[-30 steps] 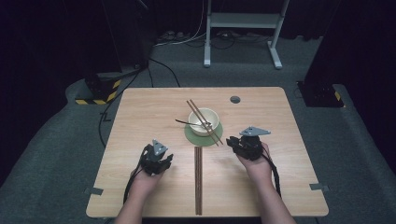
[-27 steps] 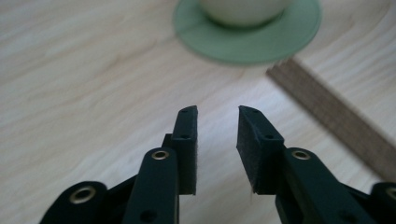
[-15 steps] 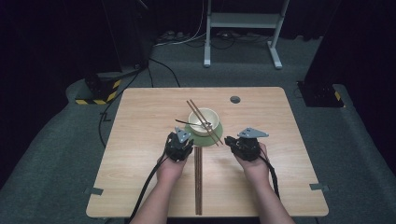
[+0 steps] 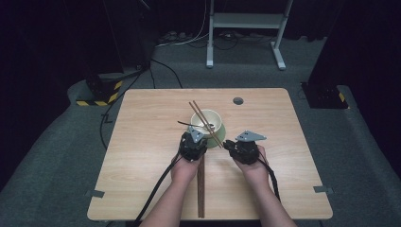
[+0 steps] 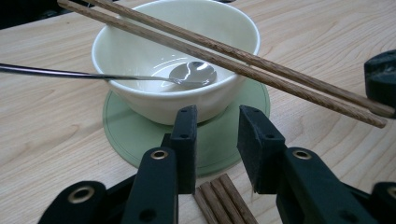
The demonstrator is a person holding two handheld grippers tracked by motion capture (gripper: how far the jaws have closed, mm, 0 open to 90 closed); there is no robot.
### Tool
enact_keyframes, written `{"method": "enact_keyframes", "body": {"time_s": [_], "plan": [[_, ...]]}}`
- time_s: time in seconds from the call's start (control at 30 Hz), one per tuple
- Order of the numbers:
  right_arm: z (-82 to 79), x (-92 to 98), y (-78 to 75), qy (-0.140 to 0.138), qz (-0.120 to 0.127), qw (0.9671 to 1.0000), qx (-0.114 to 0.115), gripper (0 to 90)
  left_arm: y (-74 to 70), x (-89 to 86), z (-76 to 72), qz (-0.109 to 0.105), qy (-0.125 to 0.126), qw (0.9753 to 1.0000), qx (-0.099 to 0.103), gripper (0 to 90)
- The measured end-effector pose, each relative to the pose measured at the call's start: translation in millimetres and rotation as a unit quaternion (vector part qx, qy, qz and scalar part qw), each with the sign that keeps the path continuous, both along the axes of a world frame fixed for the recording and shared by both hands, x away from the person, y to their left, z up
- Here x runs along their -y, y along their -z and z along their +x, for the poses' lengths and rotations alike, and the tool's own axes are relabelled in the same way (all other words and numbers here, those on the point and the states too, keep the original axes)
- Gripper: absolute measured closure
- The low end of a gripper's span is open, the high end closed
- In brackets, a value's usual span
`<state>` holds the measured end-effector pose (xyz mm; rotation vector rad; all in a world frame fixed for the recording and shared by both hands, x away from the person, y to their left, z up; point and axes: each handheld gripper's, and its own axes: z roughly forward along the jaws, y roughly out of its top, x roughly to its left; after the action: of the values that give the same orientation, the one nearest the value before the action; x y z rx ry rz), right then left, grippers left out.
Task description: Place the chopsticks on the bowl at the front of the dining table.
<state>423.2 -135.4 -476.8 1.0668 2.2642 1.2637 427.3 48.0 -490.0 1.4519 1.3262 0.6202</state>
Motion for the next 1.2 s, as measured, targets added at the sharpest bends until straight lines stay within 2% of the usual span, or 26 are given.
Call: {"method": "enact_keyframes", "body": {"time_s": [0.07,0.17,0.33,0.5,0.63,0.73,0.8,1.0,1.07,1.2], "plan": [[-1.0,-2.3,0.0,-0.006,-0.003,1.0000,0.002,78.0,0.7,1.1,1.0,-0.010,-0.007,0.9999,0.004,67.6],[-3.3,-7.0,-0.2,-0.010,-0.002,0.9999,0.002,77.7,0.1,-0.8,0.9,-0.008,-0.012,0.9999,-0.001,67.6],[-8.0,-15.4,-0.1,-0.023,-0.007,0.9997,0.000,77.1,-0.5,-3.3,-0.1,-0.012,-0.009,0.9999,0.007,67.1],[-13.3,-26.9,1.1,-0.034,-0.016,0.9993,-0.001,76.6,-0.7,-8.5,-0.9,-0.014,-0.014,0.9998,0.005,67.6],[-15.2,-28.4,0.3,-0.026,-0.015,0.9995,0.002,75.5,-1.5,-10.9,-0.8,-0.016,-0.016,0.9997,0.004,69.2],[-15.2,-26.1,-0.1,-0.006,-0.006,0.9998,0.015,74.4,-2.2,-8.3,0.4,-0.022,-0.018,0.9996,0.007,69.9],[-14.4,-25.0,0.3,-0.002,-0.003,0.9998,0.018,74.3,-1.9,-6.3,1.0,-0.017,-0.017,0.9997,0.007,69.9],[-14.3,-28.8,2.7,-0.005,-0.002,0.9997,0.022,71.4,-1.0,-6.1,2.8,-0.009,-0.015,0.9998,0.005,69.9],[-15.5,-30.2,3.0,-0.004,-0.001,0.9998,0.017,71.3,-2.3,-4.8,3.3,-0.016,-0.018,0.9996,0.010,69.9],[-15.4,-30.7,3.2,-0.008,-0.004,0.9998,0.020,71.1,-3.5,-4.6,3.2,-0.017,-0.018,0.9997,0.010,69.9]]}}
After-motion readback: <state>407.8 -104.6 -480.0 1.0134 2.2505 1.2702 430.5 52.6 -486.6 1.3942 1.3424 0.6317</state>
